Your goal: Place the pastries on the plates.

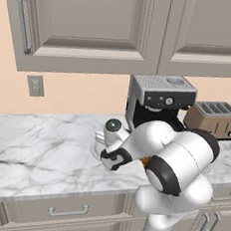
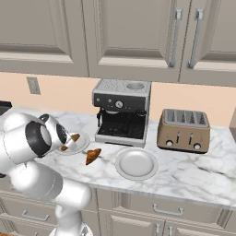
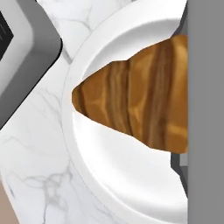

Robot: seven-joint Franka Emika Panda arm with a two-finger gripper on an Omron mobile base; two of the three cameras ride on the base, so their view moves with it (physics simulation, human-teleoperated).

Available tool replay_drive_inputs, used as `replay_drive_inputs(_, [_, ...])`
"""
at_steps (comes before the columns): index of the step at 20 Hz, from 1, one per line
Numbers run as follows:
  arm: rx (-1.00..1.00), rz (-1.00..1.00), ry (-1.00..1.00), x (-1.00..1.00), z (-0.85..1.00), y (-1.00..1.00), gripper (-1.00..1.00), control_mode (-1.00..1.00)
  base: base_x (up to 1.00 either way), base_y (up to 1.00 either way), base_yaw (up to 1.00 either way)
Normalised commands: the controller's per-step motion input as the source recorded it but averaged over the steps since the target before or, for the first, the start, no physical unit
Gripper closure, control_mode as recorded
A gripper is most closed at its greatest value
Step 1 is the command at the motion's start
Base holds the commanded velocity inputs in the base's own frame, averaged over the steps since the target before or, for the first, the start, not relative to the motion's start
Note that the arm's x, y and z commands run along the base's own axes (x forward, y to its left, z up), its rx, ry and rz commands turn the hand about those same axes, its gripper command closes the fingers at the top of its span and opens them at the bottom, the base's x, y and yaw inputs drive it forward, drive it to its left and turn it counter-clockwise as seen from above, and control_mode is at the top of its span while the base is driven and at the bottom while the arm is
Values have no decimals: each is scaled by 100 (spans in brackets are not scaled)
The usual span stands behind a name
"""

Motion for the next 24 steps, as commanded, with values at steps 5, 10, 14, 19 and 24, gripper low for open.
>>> replay_drive_inputs(5, [0, 0, -1, 24, -29, 4, 100, -100, 0, 0, 0])
replay_drive_inputs(10, [3, 0, -2, 31, -16, 7, -100, -100, 0, 0, 0])
replay_drive_inputs(14, [5, 0, 0, 7, -8, 3, -100, -100, 0, 0, 0])
replay_drive_inputs(19, [4, 0, -3, -11, 0, -5, -100, -100, 0, 0, 0])
replay_drive_inputs(24, [2, 0, -28, -25, 25, -5, -100, -100, 0, 0, 0])
